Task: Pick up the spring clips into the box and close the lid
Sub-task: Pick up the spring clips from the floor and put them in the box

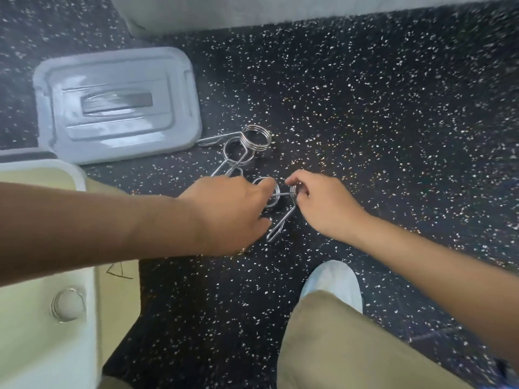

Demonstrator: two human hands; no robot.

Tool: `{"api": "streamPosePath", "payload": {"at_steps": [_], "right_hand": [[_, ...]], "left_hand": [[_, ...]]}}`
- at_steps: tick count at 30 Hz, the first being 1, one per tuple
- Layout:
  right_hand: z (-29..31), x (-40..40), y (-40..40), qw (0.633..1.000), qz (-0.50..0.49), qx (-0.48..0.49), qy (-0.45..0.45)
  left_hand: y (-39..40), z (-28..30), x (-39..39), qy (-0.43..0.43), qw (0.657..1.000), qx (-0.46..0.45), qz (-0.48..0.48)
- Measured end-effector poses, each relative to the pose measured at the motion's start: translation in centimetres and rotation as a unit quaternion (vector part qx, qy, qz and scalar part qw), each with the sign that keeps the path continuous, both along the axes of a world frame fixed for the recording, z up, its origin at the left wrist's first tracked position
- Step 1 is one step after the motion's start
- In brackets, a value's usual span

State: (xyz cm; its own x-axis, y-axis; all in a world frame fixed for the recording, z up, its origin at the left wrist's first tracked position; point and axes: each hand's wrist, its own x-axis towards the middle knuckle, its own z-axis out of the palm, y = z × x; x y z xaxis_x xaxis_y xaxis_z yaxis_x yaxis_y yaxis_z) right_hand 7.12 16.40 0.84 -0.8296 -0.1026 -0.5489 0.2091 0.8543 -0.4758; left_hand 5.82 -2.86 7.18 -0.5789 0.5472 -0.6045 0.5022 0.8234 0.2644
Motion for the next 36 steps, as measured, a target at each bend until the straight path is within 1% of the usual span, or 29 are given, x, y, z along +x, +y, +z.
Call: {"api": "streamPosePath", "payload": {"at_steps": [2,4,6,8,10,11,14,17,20,24,26,29,33,36], "right_hand": [[-0.7,0.0,-0.4,1.0,-0.023,-0.009,-0.015],[-0.8,-0.1,-0.7,0.998,-0.055,-0.025,-0.024],[-0.5,-0.1,-0.6,0.995,-0.088,-0.036,-0.022],[-0.2,0.4,-0.2,0.993,-0.109,-0.036,-0.005],[0.2,1.2,0.5,0.989,-0.135,-0.051,0.015],[0.3,1.6,0.9,0.986,-0.152,-0.063,0.021],[0.7,2.4,2.3,0.973,-0.208,-0.102,0.026],[0.7,3.1,3.4,0.963,-0.237,-0.124,0.023],[0.6,3.4,4.0,0.962,-0.238,-0.13,0.022],[0.7,3.6,4.4,0.963,-0.236,-0.131,0.024],[0.8,3.5,4.4,0.963,-0.232,-0.137,0.026],[1.0,3.5,4.7,0.962,-0.23,-0.142,0.035],[1.7,3.6,5.0,0.967,-0.216,-0.128,0.042],[2.1,3.9,4.8,0.97,-0.204,-0.123,0.046]], "left_hand": [[1.2,-1.6,-0.1,0.014,1.0,0.007,0.021],[1.9,-3.0,-0.1,0.029,0.997,0.013,0.064],[2.1,-3.9,-0.1,0.047,0.989,0.048,0.131],[2.2,-4.4,-0.2,0.058,0.979,0.095,0.172],[2.3,-4.9,-0.2,0.056,0.976,0.116,0.176],[2.4,-5.2,-0.2,0.049,0.977,0.112,0.175],[2.5,-6.5,0.0,0.025,0.983,0.079,0.166],[2.8,-7.3,0.3,0.035,0.986,0.059,0.15],[3.3,-7.3,0.3,0.042,0.986,0.061,0.146],[4.0,-7.3,0.4,0.02,0.99,0.007,0.142],[4.2,-7.4,0.3,0.028,0.991,-0.001,0.134],[4.3,-6.9,0.0,0.042,0.991,0.022,0.124],[3.8,-5.4,-0.7,0.047,0.984,0.07,0.158],[3.0,-3.7,-1.2,0.043,0.983,0.076,0.165]]}}
